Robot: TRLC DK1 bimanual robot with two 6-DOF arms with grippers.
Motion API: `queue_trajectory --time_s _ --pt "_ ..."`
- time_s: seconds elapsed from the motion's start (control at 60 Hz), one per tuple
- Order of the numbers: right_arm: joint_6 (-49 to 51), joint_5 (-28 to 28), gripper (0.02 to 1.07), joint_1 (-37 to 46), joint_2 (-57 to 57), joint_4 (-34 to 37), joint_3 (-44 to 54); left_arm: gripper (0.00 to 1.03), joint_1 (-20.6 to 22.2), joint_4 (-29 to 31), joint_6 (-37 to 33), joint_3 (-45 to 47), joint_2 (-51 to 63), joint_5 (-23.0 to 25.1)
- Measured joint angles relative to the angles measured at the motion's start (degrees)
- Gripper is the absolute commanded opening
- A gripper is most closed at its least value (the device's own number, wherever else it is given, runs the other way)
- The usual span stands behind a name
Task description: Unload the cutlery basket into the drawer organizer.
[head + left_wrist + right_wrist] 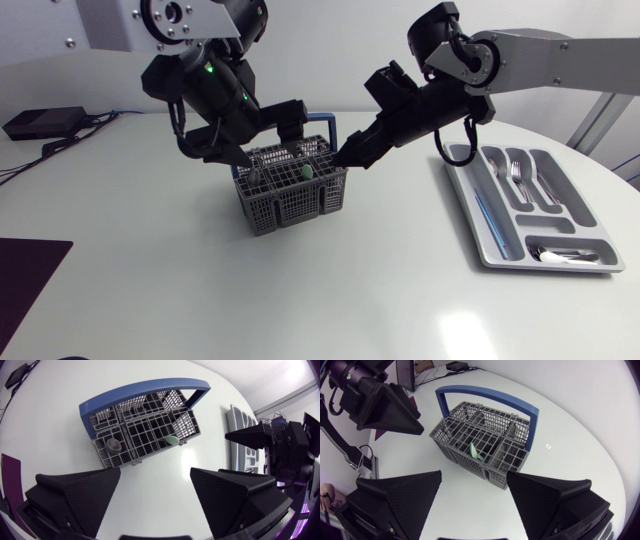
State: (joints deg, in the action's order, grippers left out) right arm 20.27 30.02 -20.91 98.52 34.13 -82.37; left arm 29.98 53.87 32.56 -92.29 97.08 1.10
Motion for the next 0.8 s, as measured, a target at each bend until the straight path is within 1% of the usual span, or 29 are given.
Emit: queue_trajectory --time_s 0.2,0.383,0.467,0.7,0.8 --pt "-0.8 -0.2 0.96 -0.3 2.7 3.7 -6.0 0.98 -0.5 0.0 -3.0 1.9 -2.3 0.5" --pt "-0.9 -2.3 0.96 -1.9 5.4 6.9 -10.5 0.98 -0.5 0.0 -6.1 4.8 -4.1 0.6" --pt "-1.2 -4.3 0.96 -3.0 6.6 8.0 -12.1 0.98 -0.9 0.0 -7.6 6.2 -5.0 0.6" --pt "-2.3 -10.8 0.95 -7.0 9.4 10.5 -16.9 0.98 -3.7 -0.8 -10.6 9.7 -8.0 1.5" --pt "-2.6 -13.1 0.92 -8.6 10.5 10.8 -18.1 0.98 -4.4 -1.2 -11.3 10.9 -9.1 1.7"
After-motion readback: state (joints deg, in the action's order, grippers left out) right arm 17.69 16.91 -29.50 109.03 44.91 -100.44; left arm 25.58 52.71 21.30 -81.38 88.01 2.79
